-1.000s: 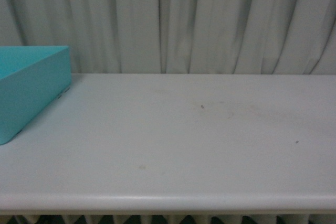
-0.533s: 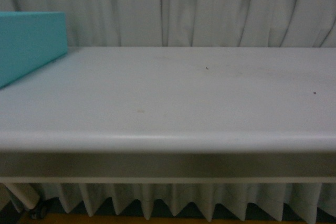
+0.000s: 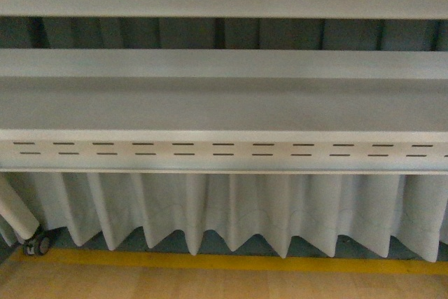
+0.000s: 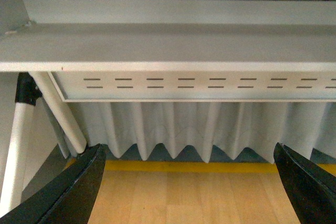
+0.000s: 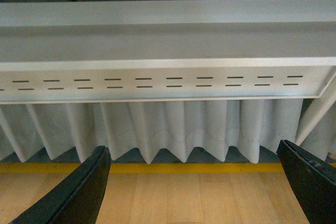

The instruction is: Wind up and store yellow beetle toy

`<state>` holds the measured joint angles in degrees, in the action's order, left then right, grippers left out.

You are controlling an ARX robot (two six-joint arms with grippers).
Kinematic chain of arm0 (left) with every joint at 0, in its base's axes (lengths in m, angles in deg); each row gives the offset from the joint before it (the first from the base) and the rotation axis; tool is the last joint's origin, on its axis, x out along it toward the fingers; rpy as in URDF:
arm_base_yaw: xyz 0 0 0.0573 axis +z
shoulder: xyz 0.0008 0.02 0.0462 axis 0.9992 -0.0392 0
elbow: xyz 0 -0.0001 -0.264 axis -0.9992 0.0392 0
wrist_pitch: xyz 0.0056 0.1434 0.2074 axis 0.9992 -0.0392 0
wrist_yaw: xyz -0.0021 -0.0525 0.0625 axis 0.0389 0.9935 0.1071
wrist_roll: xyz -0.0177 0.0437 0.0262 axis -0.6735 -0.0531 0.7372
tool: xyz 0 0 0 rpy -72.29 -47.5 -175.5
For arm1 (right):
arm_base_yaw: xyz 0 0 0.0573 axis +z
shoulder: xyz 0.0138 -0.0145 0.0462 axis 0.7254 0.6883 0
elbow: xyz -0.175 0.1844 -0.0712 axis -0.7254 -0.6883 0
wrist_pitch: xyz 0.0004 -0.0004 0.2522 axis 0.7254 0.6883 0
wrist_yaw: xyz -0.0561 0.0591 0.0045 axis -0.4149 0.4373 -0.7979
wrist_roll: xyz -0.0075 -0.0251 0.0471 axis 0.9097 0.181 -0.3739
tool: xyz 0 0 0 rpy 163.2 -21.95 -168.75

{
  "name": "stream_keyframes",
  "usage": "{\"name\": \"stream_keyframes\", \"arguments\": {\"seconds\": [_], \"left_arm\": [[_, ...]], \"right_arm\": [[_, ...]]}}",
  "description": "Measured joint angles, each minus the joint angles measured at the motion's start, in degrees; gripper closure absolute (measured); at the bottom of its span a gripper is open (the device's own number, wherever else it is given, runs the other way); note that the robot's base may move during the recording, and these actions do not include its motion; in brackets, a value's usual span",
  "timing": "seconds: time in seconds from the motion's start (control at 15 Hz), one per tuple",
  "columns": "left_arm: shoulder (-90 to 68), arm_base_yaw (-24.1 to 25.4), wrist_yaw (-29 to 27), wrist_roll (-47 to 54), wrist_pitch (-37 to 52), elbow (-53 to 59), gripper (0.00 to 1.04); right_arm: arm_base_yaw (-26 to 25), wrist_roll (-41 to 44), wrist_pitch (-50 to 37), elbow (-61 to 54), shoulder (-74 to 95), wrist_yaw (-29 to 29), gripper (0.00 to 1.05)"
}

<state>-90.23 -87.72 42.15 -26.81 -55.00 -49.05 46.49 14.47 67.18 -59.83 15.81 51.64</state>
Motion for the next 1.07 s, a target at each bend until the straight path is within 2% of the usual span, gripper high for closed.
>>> {"name": "stream_keyframes", "arguments": {"seconds": [1.07], "left_arm": [[0.00, 0.00, -0.04, 0.00, 0.07, 0.00, 0.07]], "right_arm": [[0.00, -0.02, -0.04, 0.00, 0.02, 0.00, 0.06]]}}
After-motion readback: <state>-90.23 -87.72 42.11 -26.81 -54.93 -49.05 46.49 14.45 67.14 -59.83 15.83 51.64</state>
